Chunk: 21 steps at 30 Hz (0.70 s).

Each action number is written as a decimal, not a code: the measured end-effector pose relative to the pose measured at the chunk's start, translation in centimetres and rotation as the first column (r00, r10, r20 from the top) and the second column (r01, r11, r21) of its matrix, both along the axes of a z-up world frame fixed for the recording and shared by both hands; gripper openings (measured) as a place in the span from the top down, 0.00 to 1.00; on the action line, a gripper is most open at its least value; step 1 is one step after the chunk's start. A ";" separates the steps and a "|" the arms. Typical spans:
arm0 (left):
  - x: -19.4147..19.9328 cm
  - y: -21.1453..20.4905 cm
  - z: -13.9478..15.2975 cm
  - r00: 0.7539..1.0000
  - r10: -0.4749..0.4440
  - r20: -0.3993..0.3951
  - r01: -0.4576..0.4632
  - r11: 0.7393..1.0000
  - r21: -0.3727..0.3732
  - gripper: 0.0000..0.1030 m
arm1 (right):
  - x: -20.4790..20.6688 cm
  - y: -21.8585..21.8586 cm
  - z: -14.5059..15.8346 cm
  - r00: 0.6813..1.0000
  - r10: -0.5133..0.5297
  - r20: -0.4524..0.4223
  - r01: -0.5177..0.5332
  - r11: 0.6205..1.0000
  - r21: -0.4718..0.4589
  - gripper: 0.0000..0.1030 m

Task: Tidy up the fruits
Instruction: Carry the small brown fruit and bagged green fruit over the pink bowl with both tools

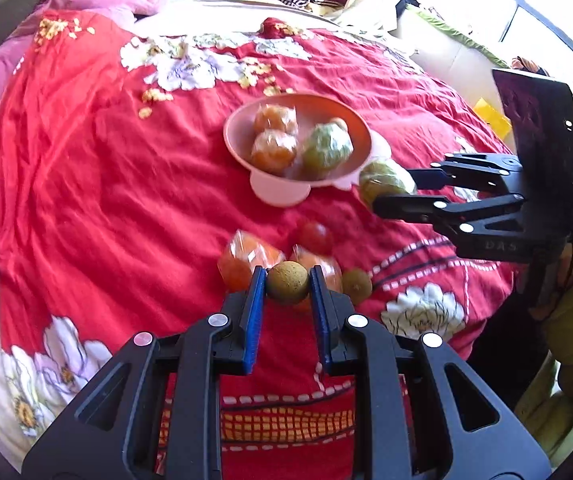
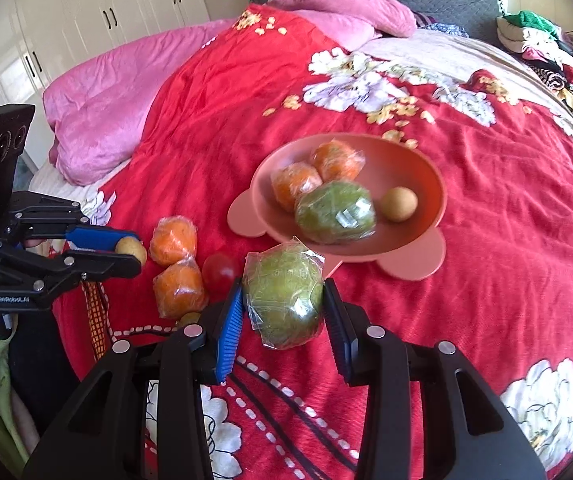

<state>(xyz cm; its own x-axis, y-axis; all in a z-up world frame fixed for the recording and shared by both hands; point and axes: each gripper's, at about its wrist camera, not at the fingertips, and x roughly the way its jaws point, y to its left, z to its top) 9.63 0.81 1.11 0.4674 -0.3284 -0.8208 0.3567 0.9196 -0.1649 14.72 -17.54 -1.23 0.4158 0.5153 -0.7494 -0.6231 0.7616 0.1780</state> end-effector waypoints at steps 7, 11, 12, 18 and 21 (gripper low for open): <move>2.3 -1.1 0.6 1.000 -0.001 0.010 0.001 1.000 -0.006 0.85 | 1.2 -1.5 1.1 0.999 -0.041 0.024 0.041 0.999 0.013 0.64; 3.7 -1.9 0.7 1.000 -0.005 0.009 0.005 1.000 -0.010 0.85 | 2.0 -2.3 1.6 0.998 -0.059 0.036 0.058 0.998 0.016 0.64; 4.1 -2.1 0.7 1.000 -0.007 0.010 0.007 1.000 -0.009 0.85 | 2.2 -2.5 1.7 0.997 -0.063 0.038 0.062 0.998 0.017 0.64; 5.9 -3.2 0.5 1.000 -0.012 0.005 0.012 1.000 -0.011 0.85 | 3.4 -3.1 2.0 0.995 -0.082 0.047 0.082 0.997 0.016 0.64; 6.7 -3.8 0.2 1.000 -0.015 0.005 0.015 1.000 0.004 0.85 | 3.9 -3.3 2.2 0.995 -0.089 0.052 0.088 0.996 0.017 0.64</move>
<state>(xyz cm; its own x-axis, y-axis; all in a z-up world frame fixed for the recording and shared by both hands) 16.37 -2.95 1.28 0.4663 -0.3322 -0.8199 0.3708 0.9149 -0.1599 18.65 -20.83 0.94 0.4987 0.4854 -0.7181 -0.5623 0.8117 0.1581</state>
